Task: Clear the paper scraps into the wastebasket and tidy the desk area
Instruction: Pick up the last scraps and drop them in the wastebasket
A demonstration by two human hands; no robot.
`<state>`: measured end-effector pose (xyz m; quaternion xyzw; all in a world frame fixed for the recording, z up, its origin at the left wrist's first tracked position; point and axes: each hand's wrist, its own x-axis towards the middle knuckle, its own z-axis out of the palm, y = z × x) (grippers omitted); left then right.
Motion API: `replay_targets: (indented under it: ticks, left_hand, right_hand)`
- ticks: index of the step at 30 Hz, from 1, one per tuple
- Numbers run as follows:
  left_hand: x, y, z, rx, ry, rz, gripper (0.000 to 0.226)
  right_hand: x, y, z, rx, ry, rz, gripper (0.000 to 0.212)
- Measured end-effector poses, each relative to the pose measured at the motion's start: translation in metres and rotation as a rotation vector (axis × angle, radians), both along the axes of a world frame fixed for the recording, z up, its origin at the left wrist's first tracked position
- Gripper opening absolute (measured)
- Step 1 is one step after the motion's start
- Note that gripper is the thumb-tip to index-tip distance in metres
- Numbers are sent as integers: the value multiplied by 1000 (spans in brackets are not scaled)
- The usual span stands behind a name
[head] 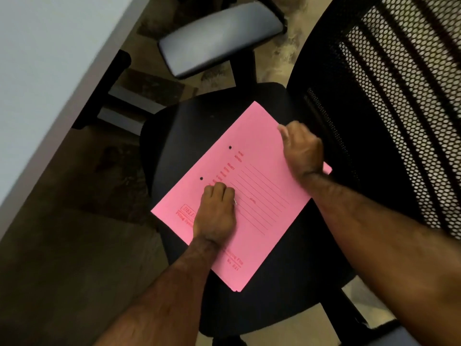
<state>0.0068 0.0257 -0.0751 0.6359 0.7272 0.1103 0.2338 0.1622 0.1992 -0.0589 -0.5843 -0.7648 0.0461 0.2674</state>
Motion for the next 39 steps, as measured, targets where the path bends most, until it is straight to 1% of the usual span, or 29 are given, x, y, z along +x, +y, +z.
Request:
replay_targets:
  ticks: [2,3,6,8,10,12,13,14,16,18,21,23,24,26,27,29,33,35,37,39]
  left_hand:
    - [0,5,10,-26,19,12,39]
    - [-1,8,16,-25,39,9,36]
    - [-7,8,36,8,60,29,16]
    - [-14,-4,46,11,10,116,15]
    - [-22,-27,49,47,-28,234,22]
    - [-36,-60,52,166,-85,404,27]
    - [-46,-79,53,239,-111,498,29]
    - [-58,-100,54,298,-115,584,30]
    - [-80,-147,53,349,-74,705,37]
    - [-98,-198,55,351,-11,796,47]
    - [-120,-280,54,358,133,933,55]
    - [-132,-338,50,315,162,1044,63]
    - [-134,-358,50,270,161,1091,68]
    - [-144,-422,49,148,134,1193,76]
    - [-146,-444,49,113,138,1211,75]
    - [-159,-520,45,90,164,1294,69]
    - [-175,-658,25,104,251,1447,60]
    - [-176,-717,10,63,253,1533,54]
    - [-176,-768,-6,15,264,1616,47]
    - [-175,-813,-25,-16,267,1685,41]
  right_hand:
    - [-12,-28,10,-25,67,37,29]
    - [-18,-42,14,-42,93,65,25]
    - [-37,-82,21,-130,173,175,24]
    - [-53,-109,23,-175,181,204,33]
    - [-73,-136,23,-172,119,221,48]
    - [-96,-164,25,-144,53,247,60]
    - [-109,-179,27,-126,39,272,62]
    - [-122,-194,31,-105,34,310,63]
    - [-149,-229,37,-75,27,395,66]
    - [-177,-266,41,-62,13,463,65]
    - [-215,-333,46,-77,-10,533,66]
    - [-236,-387,44,-138,7,597,72]
    - [-240,-406,41,-159,16,626,74]
    - [-255,-470,30,-180,-5,744,75]
    - [-257,-493,25,-197,-34,791,75]
    - [-276,-570,16,-215,-57,916,71]
    - [-305,-708,-3,-330,-66,1116,68]
    - [-317,-767,-17,-405,-68,1206,65]
    - [-327,-819,-31,-510,-84,1282,55]
    - [-337,-865,-46,-605,-115,1337,39]
